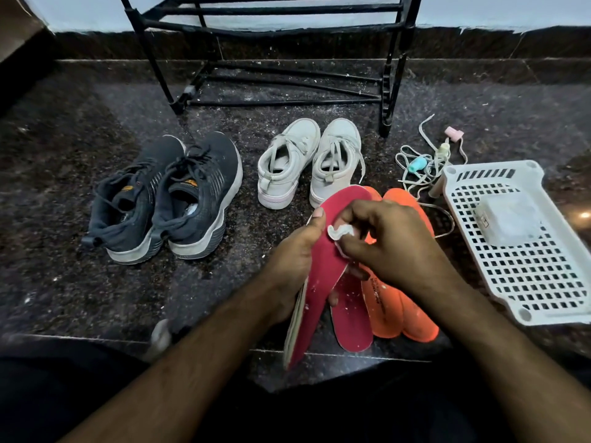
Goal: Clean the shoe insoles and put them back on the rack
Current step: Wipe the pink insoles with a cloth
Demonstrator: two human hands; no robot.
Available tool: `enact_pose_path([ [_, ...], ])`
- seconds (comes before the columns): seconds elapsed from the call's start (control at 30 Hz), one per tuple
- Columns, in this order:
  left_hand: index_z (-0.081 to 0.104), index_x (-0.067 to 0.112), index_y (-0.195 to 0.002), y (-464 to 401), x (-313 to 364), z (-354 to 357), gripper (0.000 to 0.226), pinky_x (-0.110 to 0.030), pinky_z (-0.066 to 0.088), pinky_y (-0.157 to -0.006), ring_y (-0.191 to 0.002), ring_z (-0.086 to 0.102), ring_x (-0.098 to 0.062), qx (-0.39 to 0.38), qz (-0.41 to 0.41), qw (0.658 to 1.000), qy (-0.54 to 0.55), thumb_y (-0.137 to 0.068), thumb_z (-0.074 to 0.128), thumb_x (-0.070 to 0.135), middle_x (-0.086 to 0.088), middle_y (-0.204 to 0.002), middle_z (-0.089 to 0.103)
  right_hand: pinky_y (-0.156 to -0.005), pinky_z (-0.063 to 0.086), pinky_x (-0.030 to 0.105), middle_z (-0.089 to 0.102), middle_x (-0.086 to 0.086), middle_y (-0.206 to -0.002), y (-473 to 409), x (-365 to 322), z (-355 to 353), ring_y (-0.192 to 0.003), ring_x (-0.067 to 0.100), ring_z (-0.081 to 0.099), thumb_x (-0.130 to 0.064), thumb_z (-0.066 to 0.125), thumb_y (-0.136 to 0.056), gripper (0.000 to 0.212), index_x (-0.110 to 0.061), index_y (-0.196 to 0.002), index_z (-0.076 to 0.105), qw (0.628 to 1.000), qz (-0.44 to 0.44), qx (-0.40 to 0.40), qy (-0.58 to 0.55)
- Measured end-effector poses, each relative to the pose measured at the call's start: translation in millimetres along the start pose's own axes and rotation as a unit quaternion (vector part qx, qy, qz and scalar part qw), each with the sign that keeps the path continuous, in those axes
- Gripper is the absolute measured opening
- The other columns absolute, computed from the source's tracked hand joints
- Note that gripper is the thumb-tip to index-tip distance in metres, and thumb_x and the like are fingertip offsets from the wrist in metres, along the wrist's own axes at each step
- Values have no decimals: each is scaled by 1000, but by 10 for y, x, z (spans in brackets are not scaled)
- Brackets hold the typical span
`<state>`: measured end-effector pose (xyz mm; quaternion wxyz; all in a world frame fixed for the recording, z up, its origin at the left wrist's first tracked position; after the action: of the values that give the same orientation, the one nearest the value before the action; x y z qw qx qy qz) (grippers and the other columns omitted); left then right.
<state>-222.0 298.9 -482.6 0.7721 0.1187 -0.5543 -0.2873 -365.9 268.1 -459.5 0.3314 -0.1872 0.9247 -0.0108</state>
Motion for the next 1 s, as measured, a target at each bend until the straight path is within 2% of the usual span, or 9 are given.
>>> enact_pose_path([
  [0.13, 60, 6, -124, 39, 57, 2, 62, -29, 48, -42, -57, 56, -31, 14, 4, 999, -34, -102, 33, 58, -33, -92, 70, -74, 44, 35, 64, -11, -74, -114, 156, -178, -77, 15, 53, -25, 69, -80, 10, -26, -90, 67, 992, 33, 110, 55],
  [0.23, 59, 5, -123, 31, 60, 14, 54, -29, 49, -39, -45, 59, -27, 27, 18, 999, -17, -104, 39, 51, -22, -82, 71, -73, 40, 29, 62, -15, -70, -39, 26, -100, -70, 6, 50, -26, 69, -81, 7, -26, -88, 72, 998, -10, 59, 6],
  [0.33, 58, 1, -124, 15, 36, 13, 50, -29, 48, -35, -39, 58, -18, 48, 22, 999, 12, -104, 43, 45, -11, -68, 64, -74, 44, 34, 64, -10, -73, 53, -103, 81, -74, 14, 53, -34, 62, -78, 15, -26, -87, 71, 998, -53, -14, 40],
  [0.53, 59, 6, -118, 115, 92, 74, 48, -25, 45, -35, -38, 58, -21, 9, 7, 999, -39, -106, 33, 46, -17, -73, 72, -77, 43, 39, 65, -5, -83, -150, 198, -200, -85, 22, 52, -34, 61, -86, 17, -22, -93, 69, 983, 29, 123, 135],
  [0.67, 57, 7, -125, 84, 52, 96, 59, -25, 44, -35, -41, 60, -22, -12, -4, 1000, -17, -104, 28, 54, -19, -70, 68, -71, 47, 37, 65, -10, -74, -19, -8, -23, -76, 17, 55, -28, 72, -82, 9, -24, -89, 70, 999, -21, 40, 3],
  [0.73, 59, 12, -121, 75, 32, 83, 58, -24, 44, -35, -43, 60, -23, -17, -10, 999, -34, -104, 24, 55, -14, -68, 70, -71, 45, 37, 63, -11, -73, -42, 40, 14, -78, 17, 54, -29, 70, -81, 10, -25, -90, 68, 998, -16, 44, 38],
  [0.83, 67, 14, -114, 80, 31, 65, 62, -26, 48, -40, -61, 61, -29, -29, 1, 998, -50, -103, 25, 57, -18, -100, 75, -73, 45, 37, 63, -8, -80, -165, 220, -170, -82, 20, 53, -33, 63, -84, 12, -24, -91, 65, 983, 29, 129, 126],
  [0.9, 67, 13, -117, 62, 20, 42, 65, -28, 49, -41, -69, 61, -32, -33, 5, 999, -43, -102, 26, 60, -21, -110, 73, -70, 42, 34, 63, -9, -77, -163, 224, -259, -77, 17, 53, -33, 65, -84, 10, -24, -89, 66, 985, 32, 154, 65],
  [1.0, 62, 9, -123, 19, 6, 21, 67, -26, 46, -39, -46, 60, -27, -21, -1, 999, -28, -101, 26, 61, -24, -79, 70, -68, 44, 34, 63, -10, -71, -26, -12, -113, -73, 13, 54, -30, 69, -80, 10, -24, -87, 69, 998, -26, 63, -4],
])
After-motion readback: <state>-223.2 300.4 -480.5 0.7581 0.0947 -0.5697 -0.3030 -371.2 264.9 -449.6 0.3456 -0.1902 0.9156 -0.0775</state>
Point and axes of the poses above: each hand's wrist, its own y-axis away from the middle knuckle, its own z-axis out of the palm, x = y × z, the point moved 2 cm from there along -y, towards the middle knuckle
